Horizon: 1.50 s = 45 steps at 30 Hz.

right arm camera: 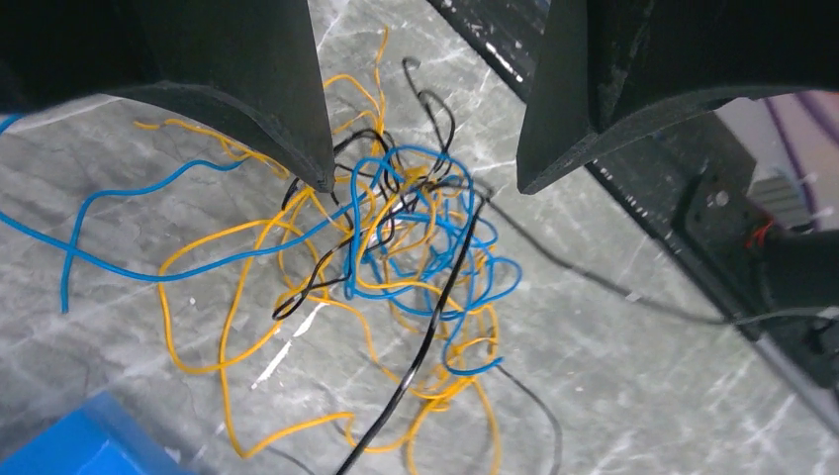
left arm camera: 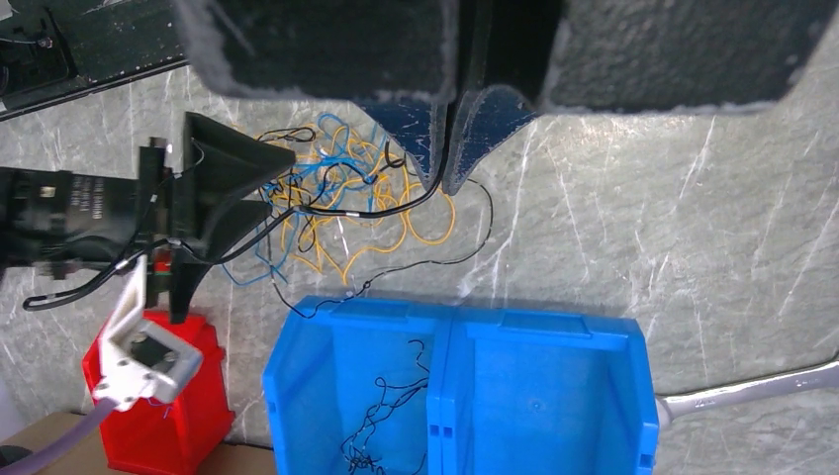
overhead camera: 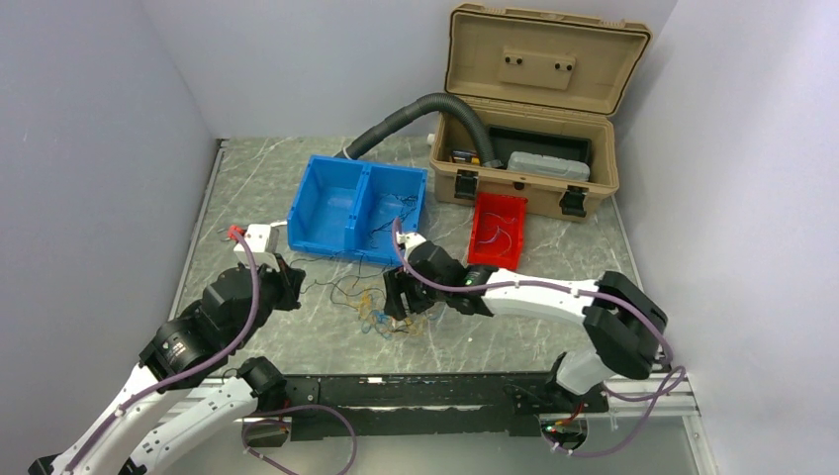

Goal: Untangle the cables

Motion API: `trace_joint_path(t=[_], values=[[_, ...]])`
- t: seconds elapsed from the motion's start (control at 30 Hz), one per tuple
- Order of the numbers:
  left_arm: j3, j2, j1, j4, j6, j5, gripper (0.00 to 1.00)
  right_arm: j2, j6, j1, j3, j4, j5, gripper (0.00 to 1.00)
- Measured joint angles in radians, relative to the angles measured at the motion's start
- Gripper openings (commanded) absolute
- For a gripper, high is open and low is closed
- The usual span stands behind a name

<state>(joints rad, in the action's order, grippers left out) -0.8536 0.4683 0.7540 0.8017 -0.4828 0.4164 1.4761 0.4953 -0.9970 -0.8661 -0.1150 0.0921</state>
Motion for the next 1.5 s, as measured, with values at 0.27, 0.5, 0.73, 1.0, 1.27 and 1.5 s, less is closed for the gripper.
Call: trace_joint_path(t=[0.27, 0.5, 0.73, 1.0, 1.27, 1.5], values=[[-0.007, -0.004, 0.000, 0.009, -0.001, 0.015, 0.00, 0.103, 0.110, -0.051, -0.061, -0.058, -0.135, 0.40], [-0.132, 0.019, 0.000, 0.101, -0.003, 0.163, 0.00, 0.023, 0.197, -0.054, -0.035, -0.098, -0.211, 0.00], [-0.191, 0.041, 0.009, 0.151, -0.004, 0.287, 0.00, -0.183, 0.301, -0.056, 0.002, -0.136, -0.283, 0.04], [-0.256, 0.038, 0.010, 0.163, 0.037, 0.500, 0.00, -0.478, 0.327, 0.100, 0.127, -0.300, -0.348, 0.27], [-0.227, -0.050, 0.006, 0.064, 0.084, 0.540, 0.00, -0.613, 0.305, 0.229, 0.191, -0.507, -0.389, 0.45], [-0.180, -0.024, 0.006, 0.010, 0.109, 0.427, 0.00, -0.589, 0.209, 0.214, 0.192, -0.433, -0.239, 0.84]])
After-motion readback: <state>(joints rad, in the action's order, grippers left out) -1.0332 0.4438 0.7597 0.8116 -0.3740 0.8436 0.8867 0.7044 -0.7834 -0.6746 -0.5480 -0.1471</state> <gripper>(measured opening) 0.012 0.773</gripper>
